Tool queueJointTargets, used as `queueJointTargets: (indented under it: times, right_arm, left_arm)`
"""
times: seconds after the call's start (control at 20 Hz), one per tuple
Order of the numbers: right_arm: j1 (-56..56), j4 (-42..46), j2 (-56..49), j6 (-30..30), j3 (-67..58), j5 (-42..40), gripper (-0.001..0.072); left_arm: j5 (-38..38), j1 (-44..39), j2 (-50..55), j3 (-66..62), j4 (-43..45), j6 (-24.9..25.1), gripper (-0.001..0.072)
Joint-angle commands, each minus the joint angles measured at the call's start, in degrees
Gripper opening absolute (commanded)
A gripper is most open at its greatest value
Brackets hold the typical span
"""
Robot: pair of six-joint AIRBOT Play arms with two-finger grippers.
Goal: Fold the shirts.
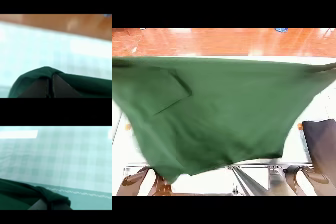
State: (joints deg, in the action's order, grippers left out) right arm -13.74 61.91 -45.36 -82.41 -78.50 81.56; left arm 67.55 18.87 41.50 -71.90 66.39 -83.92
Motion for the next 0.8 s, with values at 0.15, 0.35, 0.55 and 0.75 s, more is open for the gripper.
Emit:
queueJointTargets:
  times: [0.15, 0.35, 0.55, 0.75]
  right_arm:
    - [0.00, -10.08, -26.32, 8.37, 4.96, -17.33, 0.0027]
    - [0.79, -14.93, -45.99, 9.79, -5.70, -23.85, 0.0027]
    - [2.51, -15.15, -59.95, 5.33, -19.37, -21.31, 0.0027]
    - [2.75, -15.23, -62.95, 4.50, -21.77, -18.71, 0.0027]
  left_arm:
    - [-14.86, -6.08, 30.58, -0.70, -9.09, 2.84, 0.0017]
    - [-17.03, -9.38, 49.86, -14.32, -9.05, -0.42, 0.0017]
    - [-12.41, -11.23, 60.70, -21.49, -9.46, -3.26, 0.0017]
    - [-10.71, -10.49, 62.42, -21.51, -9.44, -3.17, 0.0017]
